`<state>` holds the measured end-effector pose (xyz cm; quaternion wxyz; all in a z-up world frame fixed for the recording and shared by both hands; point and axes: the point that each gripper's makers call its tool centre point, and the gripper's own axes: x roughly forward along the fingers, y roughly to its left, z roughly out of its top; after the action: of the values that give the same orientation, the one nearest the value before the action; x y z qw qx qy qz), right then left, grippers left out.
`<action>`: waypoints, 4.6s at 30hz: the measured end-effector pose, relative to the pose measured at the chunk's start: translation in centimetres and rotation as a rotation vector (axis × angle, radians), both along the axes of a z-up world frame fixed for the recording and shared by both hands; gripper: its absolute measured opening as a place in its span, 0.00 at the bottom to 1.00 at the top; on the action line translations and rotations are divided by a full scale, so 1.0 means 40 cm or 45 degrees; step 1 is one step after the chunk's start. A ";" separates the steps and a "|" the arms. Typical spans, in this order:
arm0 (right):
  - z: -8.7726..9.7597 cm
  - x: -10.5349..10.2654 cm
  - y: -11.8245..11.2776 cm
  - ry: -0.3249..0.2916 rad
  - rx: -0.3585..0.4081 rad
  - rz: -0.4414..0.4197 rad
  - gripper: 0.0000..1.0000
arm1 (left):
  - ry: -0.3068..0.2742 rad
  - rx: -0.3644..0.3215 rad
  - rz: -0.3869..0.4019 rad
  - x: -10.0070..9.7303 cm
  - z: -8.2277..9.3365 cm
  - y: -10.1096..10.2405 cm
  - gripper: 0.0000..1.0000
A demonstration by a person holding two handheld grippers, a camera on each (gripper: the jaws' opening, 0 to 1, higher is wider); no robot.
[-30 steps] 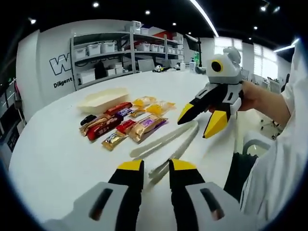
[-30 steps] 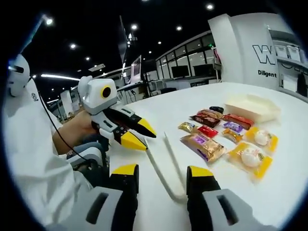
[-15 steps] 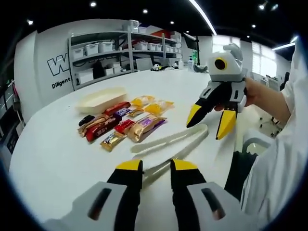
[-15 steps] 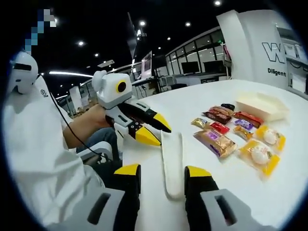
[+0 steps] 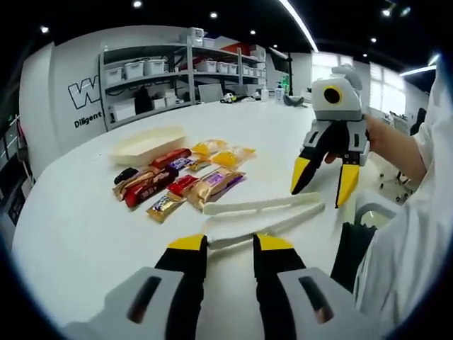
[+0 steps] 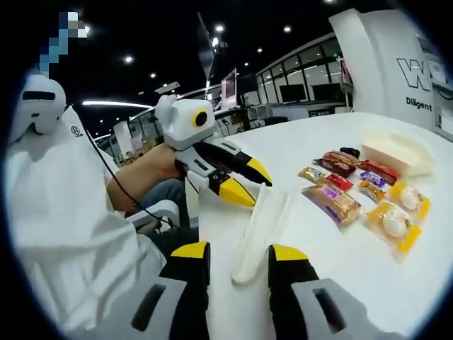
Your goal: Place the target food into the container with the food tongs after gripping and lifting it, then release it inside without dropping or visibly crushing the food.
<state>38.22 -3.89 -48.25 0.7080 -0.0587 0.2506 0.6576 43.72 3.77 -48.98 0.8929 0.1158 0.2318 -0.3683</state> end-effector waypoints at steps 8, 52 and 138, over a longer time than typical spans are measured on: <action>-0.001 -0.032 0.004 0.038 0.002 0.059 0.23 | 0.026 -0.045 0.000 0.007 -0.003 -0.009 0.23; -0.001 -0.058 0.093 0.030 0.047 0.152 0.23 | 0.006 -0.026 -0.045 0.048 -0.005 -0.058 0.18; -0.044 0.133 -0.028 -0.320 0.012 0.060 0.06 | -0.001 -0.014 -0.038 -0.057 -0.015 -0.010 0.18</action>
<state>43.55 -5.02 -50.00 0.7184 -0.1433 0.1552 0.6627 41.46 3.38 -49.58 0.8879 0.1145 0.2276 -0.3830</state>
